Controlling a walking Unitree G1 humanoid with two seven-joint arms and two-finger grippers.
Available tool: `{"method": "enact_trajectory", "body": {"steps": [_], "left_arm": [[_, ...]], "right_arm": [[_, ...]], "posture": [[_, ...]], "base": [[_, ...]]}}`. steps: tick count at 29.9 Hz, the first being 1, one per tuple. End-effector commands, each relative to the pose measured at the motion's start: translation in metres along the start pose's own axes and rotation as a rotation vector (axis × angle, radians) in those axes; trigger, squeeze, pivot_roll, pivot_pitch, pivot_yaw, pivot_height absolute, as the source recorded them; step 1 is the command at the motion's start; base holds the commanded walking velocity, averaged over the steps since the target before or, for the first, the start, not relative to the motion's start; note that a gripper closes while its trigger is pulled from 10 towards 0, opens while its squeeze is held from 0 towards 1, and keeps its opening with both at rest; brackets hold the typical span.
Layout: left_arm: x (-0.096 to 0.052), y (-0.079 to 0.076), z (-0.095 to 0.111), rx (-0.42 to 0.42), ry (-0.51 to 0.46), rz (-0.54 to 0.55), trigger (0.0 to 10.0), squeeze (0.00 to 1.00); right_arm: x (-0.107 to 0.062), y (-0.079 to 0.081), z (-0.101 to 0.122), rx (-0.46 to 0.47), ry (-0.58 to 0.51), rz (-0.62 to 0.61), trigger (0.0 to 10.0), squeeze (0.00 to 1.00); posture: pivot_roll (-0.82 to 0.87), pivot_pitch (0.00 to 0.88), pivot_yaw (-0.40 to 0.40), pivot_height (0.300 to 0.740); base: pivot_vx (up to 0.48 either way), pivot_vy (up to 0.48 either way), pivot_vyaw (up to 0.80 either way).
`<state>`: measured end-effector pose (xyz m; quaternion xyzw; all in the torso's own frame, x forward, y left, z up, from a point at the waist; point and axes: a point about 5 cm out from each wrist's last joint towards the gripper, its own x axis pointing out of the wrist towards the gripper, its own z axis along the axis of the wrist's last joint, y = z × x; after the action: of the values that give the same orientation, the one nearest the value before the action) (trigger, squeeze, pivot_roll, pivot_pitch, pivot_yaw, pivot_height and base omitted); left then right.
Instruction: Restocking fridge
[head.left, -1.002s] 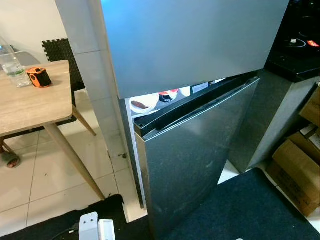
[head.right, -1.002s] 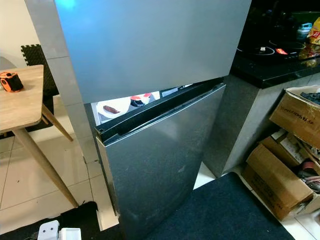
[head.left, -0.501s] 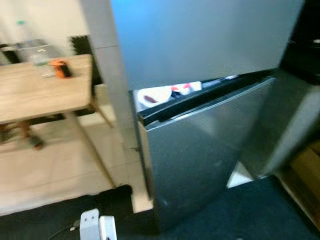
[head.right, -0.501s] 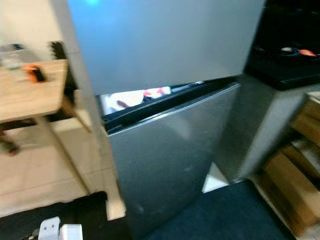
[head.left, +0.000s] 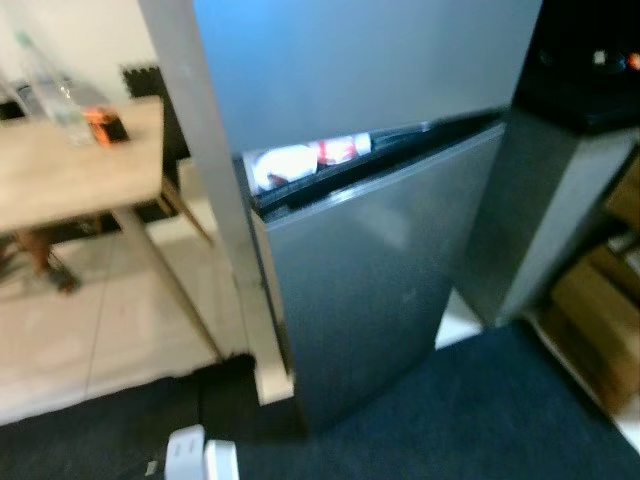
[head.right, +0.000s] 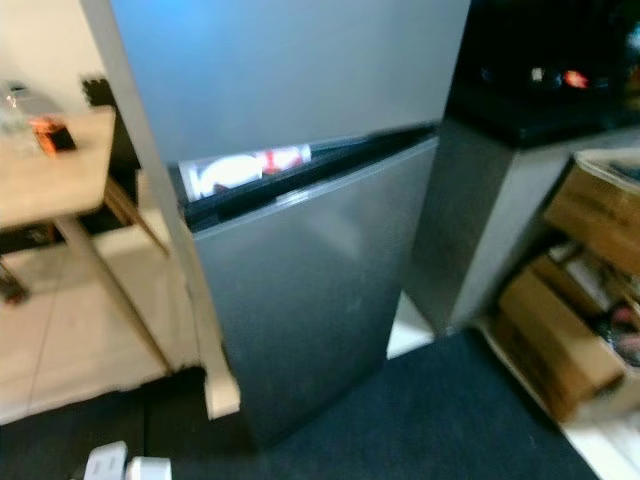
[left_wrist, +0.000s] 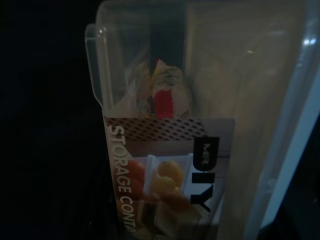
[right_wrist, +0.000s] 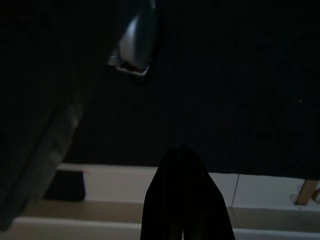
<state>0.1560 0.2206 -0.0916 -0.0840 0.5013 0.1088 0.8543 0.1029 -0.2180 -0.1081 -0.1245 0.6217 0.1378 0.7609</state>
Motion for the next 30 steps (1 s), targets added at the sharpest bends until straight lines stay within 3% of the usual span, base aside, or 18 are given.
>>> {"method": "enact_trajectory", "body": {"steps": [1, 17, 19, 20, 21, 22, 23, 25, 29, 30], "left_arm": [[0.000, 0.003, 0.005, 0.029, -0.022, 0.004, 10.0, 0.00], [0.000, 0.006, 0.003, 0.009, -0.019, 0.029, 10.0, 0.00], [0.000, 0.007, 0.005, -0.002, -0.027, 0.039, 10.0, 0.00], [-0.001, 0.011, 0.013, -0.073, -0.061, 0.066, 10.0, 0.00], [-0.001, 0.011, 0.013, -0.073, -0.061, 0.066, 10.0, 0.00], [-0.001, 0.018, 0.032, -0.195, -0.139, 0.097, 10.0, 0.00], [-0.001, 0.018, 0.032, -0.195, -0.139, 0.097, 10.0, 0.00], [-0.003, 0.025, 0.050, -0.276, -0.209, 0.114, 10.0, 0.00], [-0.014, 0.040, 0.118, -0.428, -0.438, 0.088, 10.0, 0.00], [-0.014, 0.040, 0.118, -0.428, -0.438, 0.088, 10.0, 0.00]], "right_arm": [[0.001, 0.003, 0.011, 0.002, -0.037, 0.007, 10.0, 0.00], [0.001, 0.004, 0.011, -0.006, -0.037, 0.010, 10.0, 0.00], [0.001, 0.004, 0.011, -0.007, -0.037, 0.009, 10.0, 0.00], [0.001, 0.004, 0.011, -0.007, -0.038, 0.006, 10.0, 0.00], [0.001, 0.004, 0.011, -0.007, -0.038, 0.006, 10.0, 0.00], [0.001, 0.004, 0.011, -0.006, -0.040, 0.004, 10.0, 0.00], [0.001, 0.004, 0.011, -0.006, -0.040, 0.004, 10.0, 0.00], [0.001, 0.003, 0.011, -0.006, -0.041, 0.002, 10.0, 0.00], [0.001, 0.003, 0.011, -0.007, -0.041, -0.003, 10.0, 0.00], [0.001, 0.003, 0.011, -0.007, -0.041, -0.003, 10.0, 0.00]], "posture": [[-0.07, 0.000, 0.021, 0.740], [-0.08, 0.000, 0.021, 0.740], [-0.08, 0.000, 0.021, 0.740], [-0.08, 0.000, 0.023, 0.740], [-0.08, 0.000, 0.023, 0.740], [-0.08, 0.000, 0.023, 0.740], [-0.08, 0.000, 0.023, 0.740], [-0.08, 0.000, 0.023, 0.740], [-0.08, 0.000, 0.023, 0.740], [-0.08, 0.000, 0.023, 0.740]], "base": [[0.000, -0.472, 0.00], [0.000, -0.061, 0.00], [0.000, 0.000, 0.00], [0.000, 0.000, 0.00], [0.000, 0.000, 0.00], [0.000, 0.000, 0.00], [0.000, 0.000, 0.00], [0.000, 0.000, 0.00], [0.000, 0.000, 0.00], [0.000, 0.000, 0.00]]}}
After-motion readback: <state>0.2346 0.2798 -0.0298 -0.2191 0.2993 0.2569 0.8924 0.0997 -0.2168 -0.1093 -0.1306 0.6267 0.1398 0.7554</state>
